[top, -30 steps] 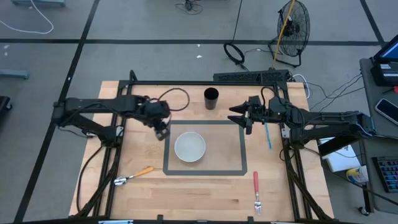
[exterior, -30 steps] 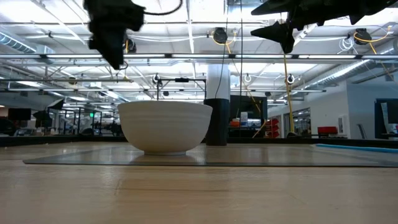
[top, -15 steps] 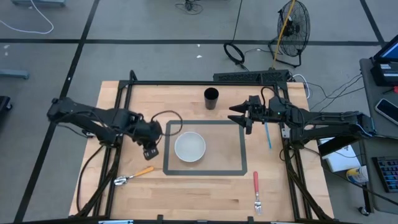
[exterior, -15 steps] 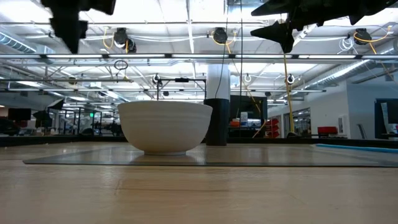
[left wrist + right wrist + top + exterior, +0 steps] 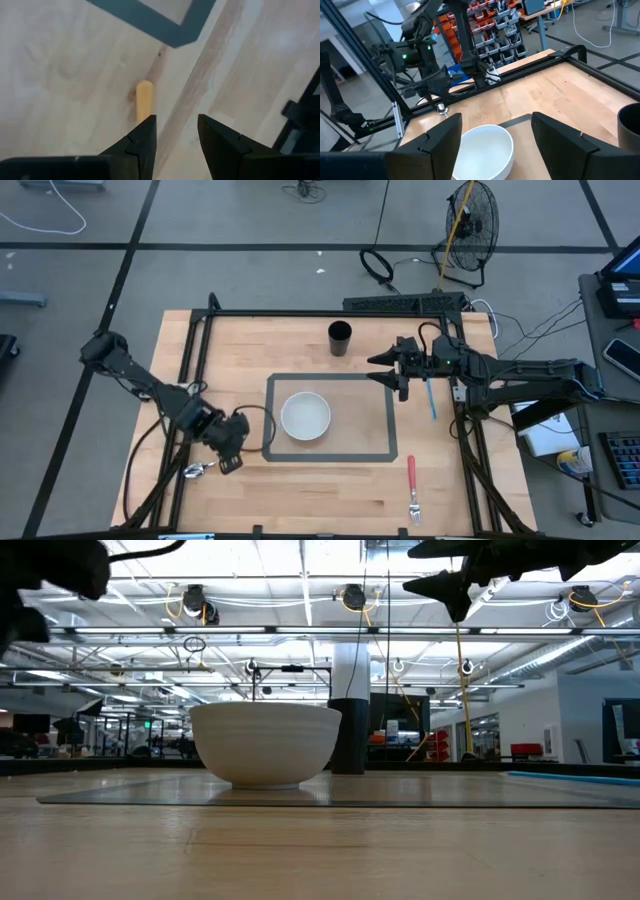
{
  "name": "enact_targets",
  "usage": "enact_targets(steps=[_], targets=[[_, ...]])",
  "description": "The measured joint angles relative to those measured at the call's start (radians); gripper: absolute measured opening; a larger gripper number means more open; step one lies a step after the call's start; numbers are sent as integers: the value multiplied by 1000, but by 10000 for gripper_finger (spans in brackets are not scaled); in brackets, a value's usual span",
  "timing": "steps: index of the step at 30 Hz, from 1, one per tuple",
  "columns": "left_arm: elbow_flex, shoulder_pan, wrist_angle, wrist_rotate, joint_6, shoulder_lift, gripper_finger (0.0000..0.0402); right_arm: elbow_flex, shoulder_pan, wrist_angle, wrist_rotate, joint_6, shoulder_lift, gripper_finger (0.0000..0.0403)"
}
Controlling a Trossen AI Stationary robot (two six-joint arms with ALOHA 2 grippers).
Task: Pick & Place Utensil
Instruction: Put the yellow spoon into the white bowl on the light brown mat
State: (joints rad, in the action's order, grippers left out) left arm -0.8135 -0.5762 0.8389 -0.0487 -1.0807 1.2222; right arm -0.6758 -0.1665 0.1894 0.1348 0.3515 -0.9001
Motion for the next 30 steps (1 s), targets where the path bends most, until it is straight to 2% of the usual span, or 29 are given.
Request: enact_targets(steps=[6, 12, 15, 27, 30], targets=[[94, -84, -58, 33, -109, 0, 147, 0, 0, 1, -1, -1, 0, 238], [184, -154, -194, 107, -64, 1, 147, 0, 0, 0, -2, 9, 0, 238], [217, -175, -212, 118, -56, 1, 147, 0, 0, 1, -2, 28, 0, 238], [297, -232, -276, -31, -166, 1, 147, 0, 0, 1, -6, 33, 0, 238], [298, -255, -274, -36, -201, 1, 147, 0, 0, 1, -7, 32, 0, 238]])
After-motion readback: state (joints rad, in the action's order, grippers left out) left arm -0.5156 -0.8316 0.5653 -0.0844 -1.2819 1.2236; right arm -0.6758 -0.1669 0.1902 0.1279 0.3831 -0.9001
